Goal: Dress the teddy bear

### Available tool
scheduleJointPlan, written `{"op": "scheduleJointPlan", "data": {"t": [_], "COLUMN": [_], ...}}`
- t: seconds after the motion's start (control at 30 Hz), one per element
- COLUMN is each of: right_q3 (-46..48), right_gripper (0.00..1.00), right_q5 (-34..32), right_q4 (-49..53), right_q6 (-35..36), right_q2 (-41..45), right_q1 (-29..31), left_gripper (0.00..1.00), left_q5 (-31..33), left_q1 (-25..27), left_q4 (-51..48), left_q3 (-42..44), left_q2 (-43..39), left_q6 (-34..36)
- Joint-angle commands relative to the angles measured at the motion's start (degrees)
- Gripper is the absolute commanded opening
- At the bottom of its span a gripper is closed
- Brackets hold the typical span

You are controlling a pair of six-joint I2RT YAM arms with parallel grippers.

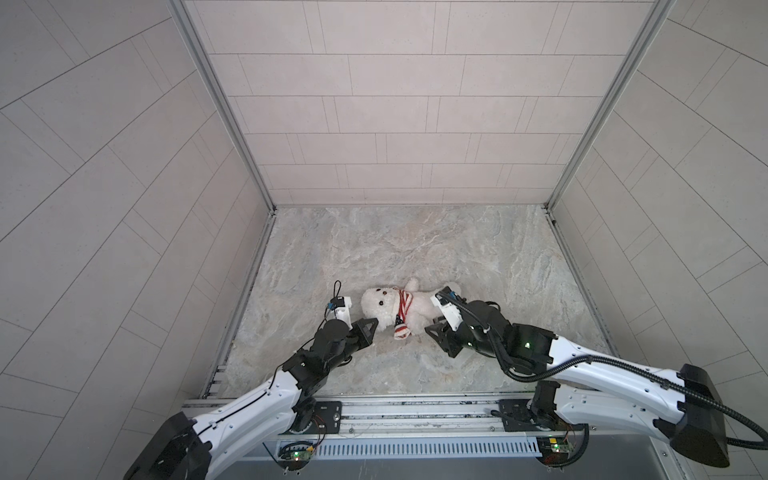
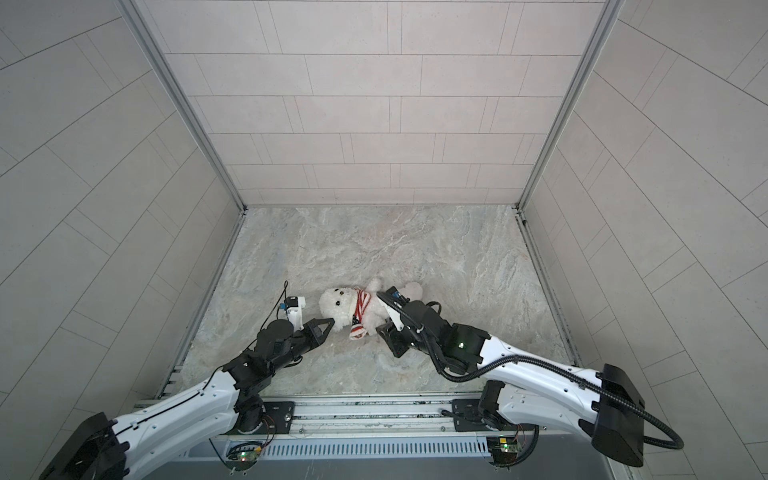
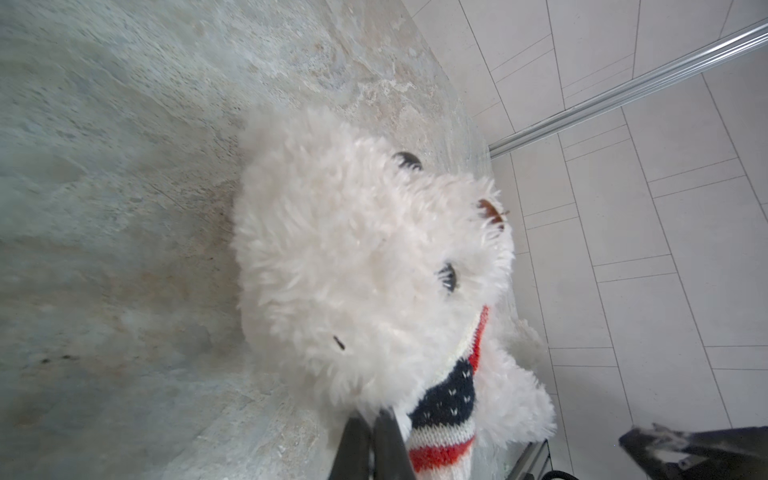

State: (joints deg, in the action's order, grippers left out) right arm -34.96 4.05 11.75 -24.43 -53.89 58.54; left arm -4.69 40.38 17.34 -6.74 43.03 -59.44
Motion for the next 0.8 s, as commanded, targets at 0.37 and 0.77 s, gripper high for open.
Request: {"op": "scheduleJointPlan", "data": {"t": [0.37, 0.77], "right_q3": [16.5, 15.9], "right_gripper": [0.39, 0.36], "right_q5": [-4.1, 2.0], "right_q4": [-27.8, -40.5], "right_q6": [-5.2, -6.8], "right_q2": [-4.8, -16.9], "right_q1": [1.7, -4.3], "left_gripper": [0.0, 0.0], "left_q5": [1.5, 1.5], "left_q1": [6.0, 6.9], "left_q4": [-3.3, -4.4], "left_q3": [-5.3, -6.1], "left_q2": [-2.5, -4.3], "left_q6": [-3.1, -3.4]}}
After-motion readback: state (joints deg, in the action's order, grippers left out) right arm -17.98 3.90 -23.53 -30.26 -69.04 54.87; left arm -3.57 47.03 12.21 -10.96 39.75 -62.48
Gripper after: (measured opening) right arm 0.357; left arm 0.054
